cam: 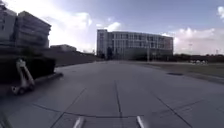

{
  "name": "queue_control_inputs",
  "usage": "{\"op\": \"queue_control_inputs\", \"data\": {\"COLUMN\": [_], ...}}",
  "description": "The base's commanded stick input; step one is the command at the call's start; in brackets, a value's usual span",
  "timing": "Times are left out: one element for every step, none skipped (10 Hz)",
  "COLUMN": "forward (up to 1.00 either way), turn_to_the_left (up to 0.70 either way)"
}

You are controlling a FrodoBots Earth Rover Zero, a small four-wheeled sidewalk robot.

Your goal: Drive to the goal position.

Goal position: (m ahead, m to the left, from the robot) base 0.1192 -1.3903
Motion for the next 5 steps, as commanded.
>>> {"op": "queue_control_inputs", "data": {"forward": [-1.00, -1.00, -1.00, -1.00, -1.00], "turn_to_the_left": [0.00, 0.00, 0.00, 0.00, 0.00]}}
